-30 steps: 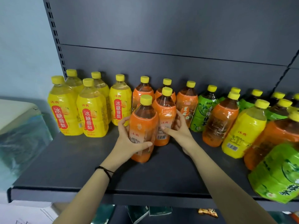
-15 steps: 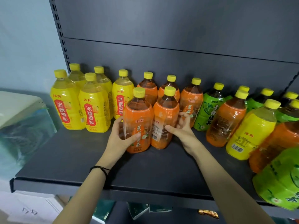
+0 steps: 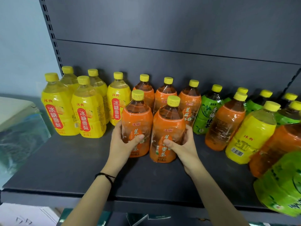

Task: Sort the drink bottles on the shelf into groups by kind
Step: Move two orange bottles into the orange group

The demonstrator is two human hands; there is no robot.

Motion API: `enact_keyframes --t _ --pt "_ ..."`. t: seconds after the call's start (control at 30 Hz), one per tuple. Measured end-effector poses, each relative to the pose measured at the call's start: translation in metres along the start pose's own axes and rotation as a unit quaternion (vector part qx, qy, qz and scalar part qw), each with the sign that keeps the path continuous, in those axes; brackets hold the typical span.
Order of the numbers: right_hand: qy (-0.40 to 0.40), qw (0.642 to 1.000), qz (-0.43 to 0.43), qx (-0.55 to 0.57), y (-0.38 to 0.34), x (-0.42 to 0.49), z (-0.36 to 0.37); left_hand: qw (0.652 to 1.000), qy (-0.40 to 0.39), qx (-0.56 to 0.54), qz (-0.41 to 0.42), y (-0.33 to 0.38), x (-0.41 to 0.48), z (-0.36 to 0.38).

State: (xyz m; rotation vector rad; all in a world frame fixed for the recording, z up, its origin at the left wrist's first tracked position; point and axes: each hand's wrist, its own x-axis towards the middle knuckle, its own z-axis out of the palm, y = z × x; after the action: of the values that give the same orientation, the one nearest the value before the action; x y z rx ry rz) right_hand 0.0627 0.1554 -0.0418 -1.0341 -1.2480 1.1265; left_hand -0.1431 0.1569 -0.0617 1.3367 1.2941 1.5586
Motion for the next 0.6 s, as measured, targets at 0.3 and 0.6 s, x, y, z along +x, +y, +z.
enact_keyframes --t 0.3,0.6 --pt "0.072 0.997 0.007 -0.03 0.005 0.038 0.007 0.998 0.025 0.045 0.025 -0.004 0.044 0.017" --pt "0.11 0.989 0.002 -0.103 0.017 0.059 0.011 0.998 0.014 0.055 0.012 -0.017 0.063 0.02"
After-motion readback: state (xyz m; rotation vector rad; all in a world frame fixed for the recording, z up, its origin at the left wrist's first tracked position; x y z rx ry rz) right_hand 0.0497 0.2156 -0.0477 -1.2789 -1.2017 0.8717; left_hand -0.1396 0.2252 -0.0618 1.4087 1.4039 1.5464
